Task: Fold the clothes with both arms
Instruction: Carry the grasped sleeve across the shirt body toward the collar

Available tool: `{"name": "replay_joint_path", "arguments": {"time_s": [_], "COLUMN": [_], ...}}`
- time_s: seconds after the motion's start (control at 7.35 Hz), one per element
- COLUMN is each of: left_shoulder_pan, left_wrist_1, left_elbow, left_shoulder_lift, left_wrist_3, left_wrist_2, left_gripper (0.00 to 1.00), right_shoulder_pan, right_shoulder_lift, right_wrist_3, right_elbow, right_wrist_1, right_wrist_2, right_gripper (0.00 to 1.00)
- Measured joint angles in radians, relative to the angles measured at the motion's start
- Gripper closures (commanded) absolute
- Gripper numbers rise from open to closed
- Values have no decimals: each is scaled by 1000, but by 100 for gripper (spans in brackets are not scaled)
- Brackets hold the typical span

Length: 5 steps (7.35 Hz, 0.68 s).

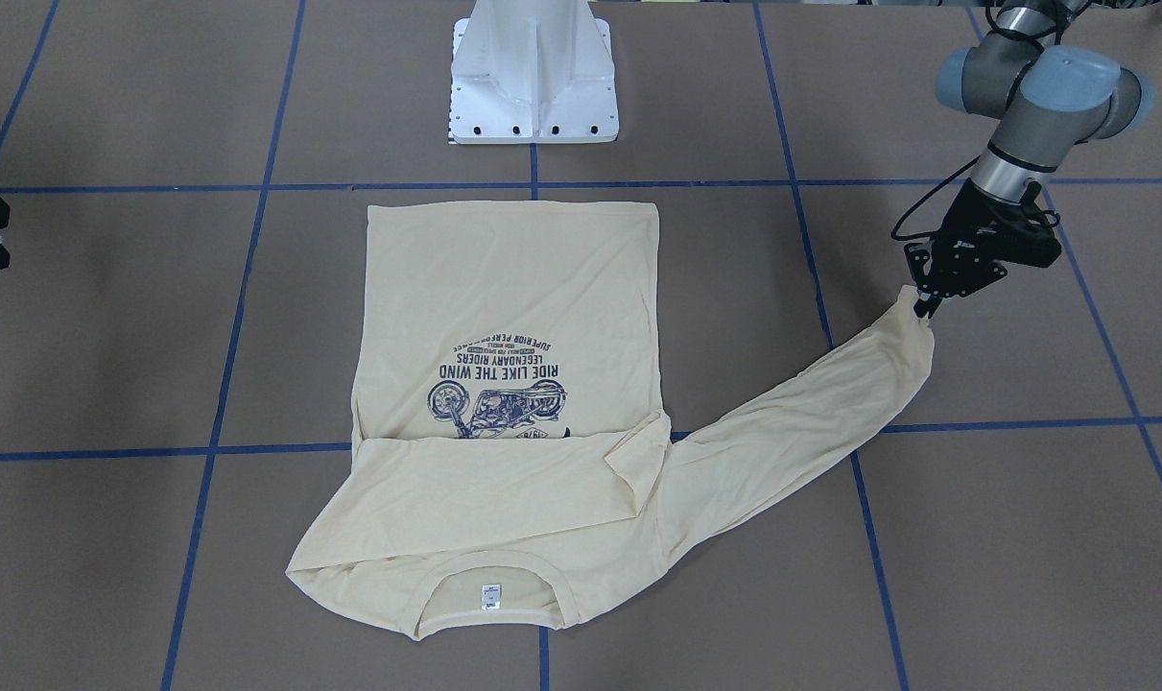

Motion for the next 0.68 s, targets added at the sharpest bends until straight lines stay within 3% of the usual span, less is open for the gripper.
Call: {"name": "replay_joint_path", "arguments": {"time_s": [0.14, 0.27, 0.54, 0.68], "left_shoulder_pan": [0, 0, 2, 2], "left_wrist_1": [166, 346, 655, 732], "left_elbow": [-73, -100, -43, 18], "left_shoulder_lift": [-66, -197, -511, -642], "left_wrist_3": [0, -1, -1, -3], "left_wrist_2": [-11, -14, -16, -19], "left_gripper": [100, 100, 100, 100], "right_shoulder_pan": [0, 0, -1, -1], "right_shoulder_lift": [0, 0, 0, 0], "right_wrist_3": [0, 0, 1, 1], "right_elbow": [-1, -2, -3, -5], "right_wrist_1": [0, 1, 1, 1], "right_wrist_2": [-1, -1, -2, -3], "right_gripper": [0, 0, 0, 0]}}
